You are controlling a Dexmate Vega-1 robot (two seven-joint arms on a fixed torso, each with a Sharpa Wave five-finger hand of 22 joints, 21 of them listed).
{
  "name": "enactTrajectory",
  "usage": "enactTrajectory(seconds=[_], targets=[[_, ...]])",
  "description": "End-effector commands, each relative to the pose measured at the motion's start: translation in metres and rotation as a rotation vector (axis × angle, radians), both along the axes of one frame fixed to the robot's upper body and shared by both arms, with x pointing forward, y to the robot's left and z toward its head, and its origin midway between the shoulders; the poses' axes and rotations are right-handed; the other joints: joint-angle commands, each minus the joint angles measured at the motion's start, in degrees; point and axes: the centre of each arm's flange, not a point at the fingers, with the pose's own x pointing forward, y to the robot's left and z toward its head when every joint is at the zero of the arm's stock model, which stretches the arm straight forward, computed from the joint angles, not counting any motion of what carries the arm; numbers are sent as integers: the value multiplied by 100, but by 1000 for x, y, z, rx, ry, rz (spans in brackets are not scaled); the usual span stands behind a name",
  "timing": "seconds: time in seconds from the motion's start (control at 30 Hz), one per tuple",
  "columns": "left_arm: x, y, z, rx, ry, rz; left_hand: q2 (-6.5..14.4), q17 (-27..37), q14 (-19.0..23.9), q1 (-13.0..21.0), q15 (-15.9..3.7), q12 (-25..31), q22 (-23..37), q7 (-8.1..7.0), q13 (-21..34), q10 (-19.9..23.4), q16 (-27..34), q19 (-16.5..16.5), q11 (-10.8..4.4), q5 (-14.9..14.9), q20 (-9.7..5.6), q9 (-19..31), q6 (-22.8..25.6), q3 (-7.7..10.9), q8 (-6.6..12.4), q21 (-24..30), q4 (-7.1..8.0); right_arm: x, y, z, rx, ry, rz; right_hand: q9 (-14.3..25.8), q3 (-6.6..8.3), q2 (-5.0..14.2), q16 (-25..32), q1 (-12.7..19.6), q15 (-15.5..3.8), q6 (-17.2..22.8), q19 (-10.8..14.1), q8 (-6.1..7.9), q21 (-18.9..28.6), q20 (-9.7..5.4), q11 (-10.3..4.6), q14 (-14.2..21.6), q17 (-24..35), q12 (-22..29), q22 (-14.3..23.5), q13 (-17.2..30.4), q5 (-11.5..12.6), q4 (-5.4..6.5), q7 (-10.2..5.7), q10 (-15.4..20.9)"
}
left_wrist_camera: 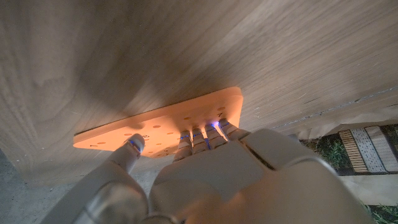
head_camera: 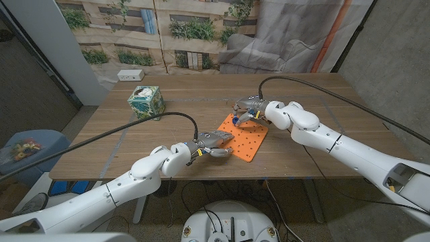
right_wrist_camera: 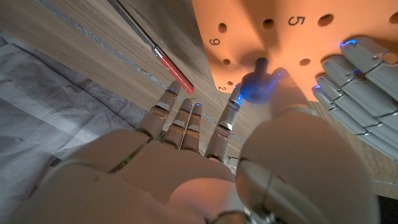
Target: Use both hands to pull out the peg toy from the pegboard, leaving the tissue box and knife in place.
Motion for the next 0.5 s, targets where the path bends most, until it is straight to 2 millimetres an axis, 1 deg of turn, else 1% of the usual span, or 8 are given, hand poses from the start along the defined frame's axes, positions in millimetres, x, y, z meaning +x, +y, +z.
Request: enactTrajectory(seconds=[0.03, 0.5], targets=[[0, 3, -8, 20, 48, 20, 469, 16, 322, 83, -7, 12, 15, 128, 24, 339, 39, 205, 77, -23, -590, 16, 288, 16, 18, 37, -40, 0, -4, 0, 46, 17, 7, 95, 34, 22, 40, 75, -10, 332, 50, 115, 20, -29, -19, 33, 17, 15, 11, 14, 2, 38, -245, 58], [-1, 4, -10, 12, 54, 24, 469, 14, 328, 123, -7, 7, 16, 129, 25, 354, 32, 216, 74, -32, -595, 16, 290, 56, 9, 32, -111, 3, -9, 3, 103, 58, 12, 120, 30, 47, 46, 109, -28, 402, 69, 168, 9, -39, -17, 34, 29, -3, 11, 2, -2, 46, -246, 75]])
